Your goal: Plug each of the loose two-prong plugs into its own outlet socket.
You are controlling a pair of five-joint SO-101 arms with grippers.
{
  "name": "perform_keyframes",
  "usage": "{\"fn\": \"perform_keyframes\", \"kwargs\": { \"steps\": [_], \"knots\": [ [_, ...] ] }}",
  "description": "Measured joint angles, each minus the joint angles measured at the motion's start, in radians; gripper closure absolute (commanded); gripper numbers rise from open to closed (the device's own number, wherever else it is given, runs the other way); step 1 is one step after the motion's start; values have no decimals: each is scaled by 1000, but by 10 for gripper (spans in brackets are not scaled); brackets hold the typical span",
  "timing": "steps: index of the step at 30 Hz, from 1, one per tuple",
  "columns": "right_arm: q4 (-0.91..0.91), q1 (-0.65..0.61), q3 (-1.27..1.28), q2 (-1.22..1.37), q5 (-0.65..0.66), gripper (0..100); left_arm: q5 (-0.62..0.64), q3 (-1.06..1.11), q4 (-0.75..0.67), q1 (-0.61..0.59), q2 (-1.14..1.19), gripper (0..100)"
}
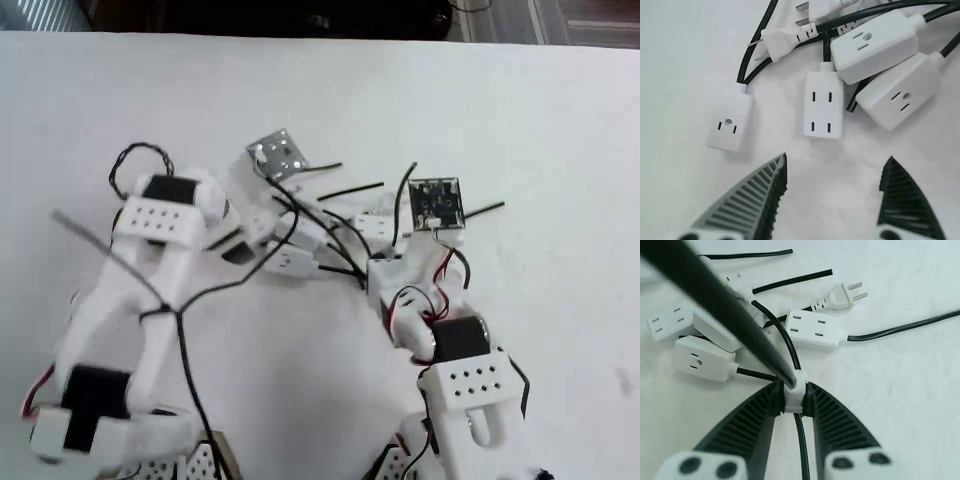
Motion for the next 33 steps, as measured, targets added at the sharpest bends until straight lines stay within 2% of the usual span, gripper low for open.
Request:
{"fn": "perform_keyframes", "kwargs": {
  "steps": [8, 15, 20, 25, 33],
  "knots": [
    [0, 2, 0, 0, 0, 981, -40, -173, 0, -3, 327, 701],
    [0, 0, 0, 0, 0, 981, -40, -333, -2, -3, 534, 866],
    [0, 0, 0, 0, 0, 981, -40, -399, 6, 18, 598, 980],
    [0, 26, 0, 0, 0, 981, -40, -410, 5, 91, 603, 977],
    [0, 112, 0, -77, 0, 981, 158, -491, 92, 259, 606, 977]
  ]
}}
